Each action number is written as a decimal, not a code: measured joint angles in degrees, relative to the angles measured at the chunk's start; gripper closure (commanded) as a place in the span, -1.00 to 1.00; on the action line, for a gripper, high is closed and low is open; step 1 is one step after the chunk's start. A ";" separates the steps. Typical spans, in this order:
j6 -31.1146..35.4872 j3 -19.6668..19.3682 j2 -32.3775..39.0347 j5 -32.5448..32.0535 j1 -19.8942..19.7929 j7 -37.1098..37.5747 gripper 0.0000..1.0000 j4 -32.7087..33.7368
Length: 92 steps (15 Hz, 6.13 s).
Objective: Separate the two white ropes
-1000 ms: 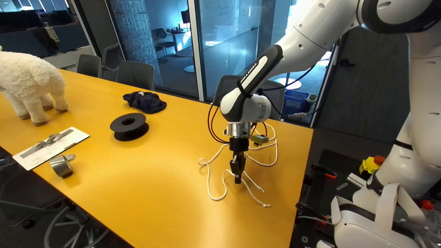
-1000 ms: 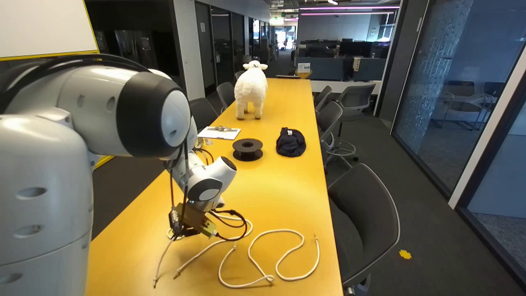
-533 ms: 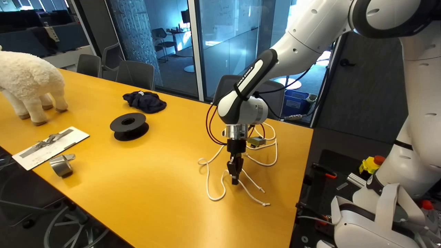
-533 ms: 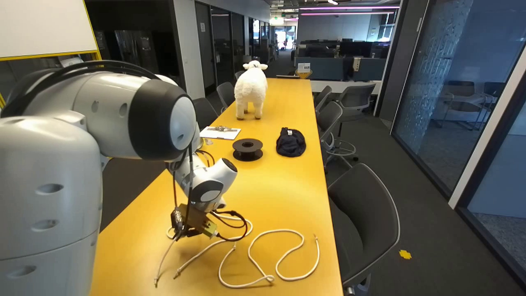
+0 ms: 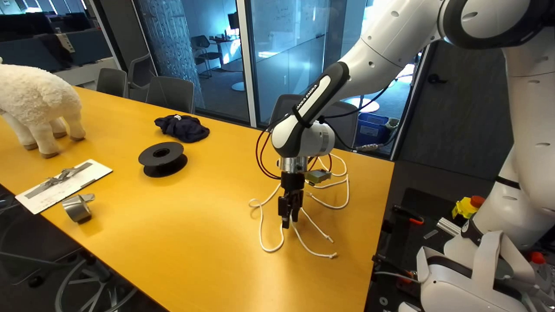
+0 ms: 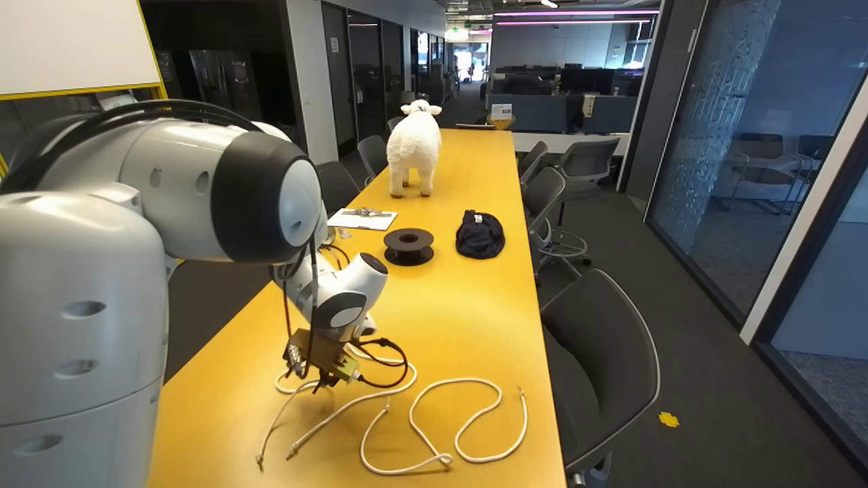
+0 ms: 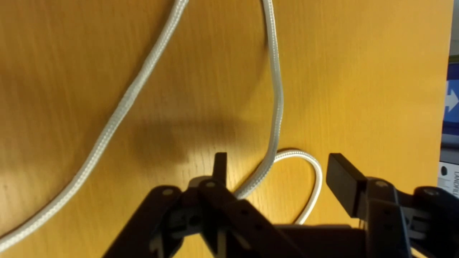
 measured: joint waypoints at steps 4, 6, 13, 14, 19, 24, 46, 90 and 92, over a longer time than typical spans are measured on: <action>2.64 0.00 -0.04 -5.77 0.97 5.62 -1.00 1.47; 3.35 -0.06 -0.03 -10.82 1.62 8.75 -1.00 2.54; 3.71 -1.63 2.29 -29.05 5.38 17.99 -1.00 8.80; 3.71 -1.84 3.17 -30.62 5.69 18.60 -1.00 10.15; 3.75 -3.43 8.24 -36.72 6.85 21.16 -1.00 17.27; 3.72 -4.58 12.79 -39.18 7.11 21.80 -1.00 23.40; 3.32 -4.53 17.96 -40.04 8.69 21.88 -1.00 30.06; -12.26 -22.45 21.37 -53.69 22.70 90.15 0.98 35.30; -14.44 -22.13 22.96 -53.69 22.02 91.43 0.98 37.16</action>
